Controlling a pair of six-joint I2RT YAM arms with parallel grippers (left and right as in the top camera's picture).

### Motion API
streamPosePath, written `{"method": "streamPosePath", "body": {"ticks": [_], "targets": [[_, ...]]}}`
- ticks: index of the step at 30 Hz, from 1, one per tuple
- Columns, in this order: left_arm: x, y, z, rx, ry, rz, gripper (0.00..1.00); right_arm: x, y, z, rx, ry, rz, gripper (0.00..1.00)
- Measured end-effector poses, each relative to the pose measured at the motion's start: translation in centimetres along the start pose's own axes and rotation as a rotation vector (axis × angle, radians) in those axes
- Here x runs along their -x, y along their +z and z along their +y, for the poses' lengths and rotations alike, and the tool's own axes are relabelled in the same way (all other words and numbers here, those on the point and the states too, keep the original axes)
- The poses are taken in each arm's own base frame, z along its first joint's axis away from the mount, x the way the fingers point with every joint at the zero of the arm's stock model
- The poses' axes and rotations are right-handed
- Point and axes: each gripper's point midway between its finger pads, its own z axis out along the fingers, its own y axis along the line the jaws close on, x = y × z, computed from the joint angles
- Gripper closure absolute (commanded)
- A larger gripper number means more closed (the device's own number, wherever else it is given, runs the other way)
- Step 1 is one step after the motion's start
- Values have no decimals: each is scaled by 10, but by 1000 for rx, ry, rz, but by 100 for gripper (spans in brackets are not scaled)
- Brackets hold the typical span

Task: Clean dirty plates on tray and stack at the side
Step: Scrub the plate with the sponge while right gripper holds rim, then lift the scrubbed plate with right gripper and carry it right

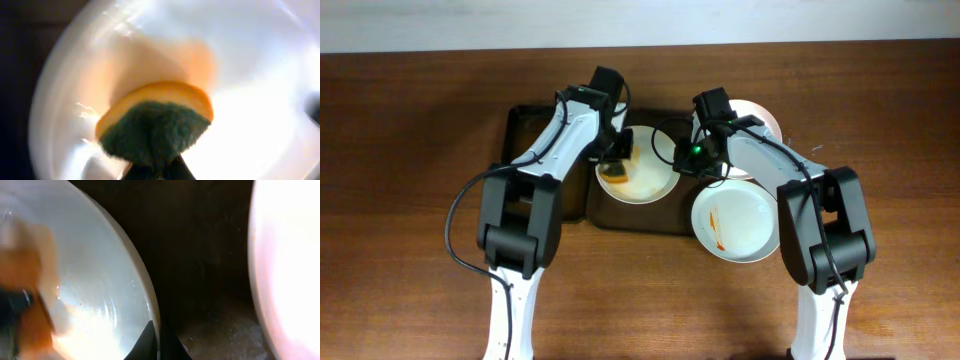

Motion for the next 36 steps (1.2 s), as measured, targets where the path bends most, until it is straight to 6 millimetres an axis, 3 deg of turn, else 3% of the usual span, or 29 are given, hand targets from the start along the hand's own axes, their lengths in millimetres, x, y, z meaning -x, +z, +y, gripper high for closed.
{"method": "streamPosePath", "body": {"ticks": [2,5,7,10,12,13,16,21,22,24,25,28,29,30,36], "targets": [[-21,-1,-32,-159,129,82,100,0,0,0,0,0,0,96],[-25,-4,-61,-278,230,78,100,0,0,0,0,0,0,96],[-15,-3,-58,-270,211,39,100,0,0,0,0,0,0,96],[10,-3,-31,-189,112,-41,100,0,0,0,0,0,0,96],[21,-5,2,-103,-8,-72,100,0,0,0,0,1,0,96],[24,-7,18,-69,-45,-78,100,0,0,0,0,0,0,96],[11,-18,30,-34,-106,-14,100,0,0,0,0,-1,0,96],[22,-90,39,-17,-132,-68,100,1,0,1,2,-7,-4,96],[26,-111,46,-17,-140,-110,100,2,0,2,4,-11,-10,96],[31,-129,64,-13,-168,-154,100,4,1,3,5,-16,-19,91],[32,-134,76,-10,-191,-164,100,5,1,2,-3,-20,-24,83],[31,-142,116,11,-269,-183,100,2,3,7,-15,-42,-29,82],[31,-145,127,18,-291,-188,100,0,5,10,-20,-52,-30,83],[30,-146,134,24,-303,-190,100,-1,6,12,-28,-59,-31,96],[25,-138,130,26,-300,-163,100,-5,7,13,-47,-68,-25,96]]}}
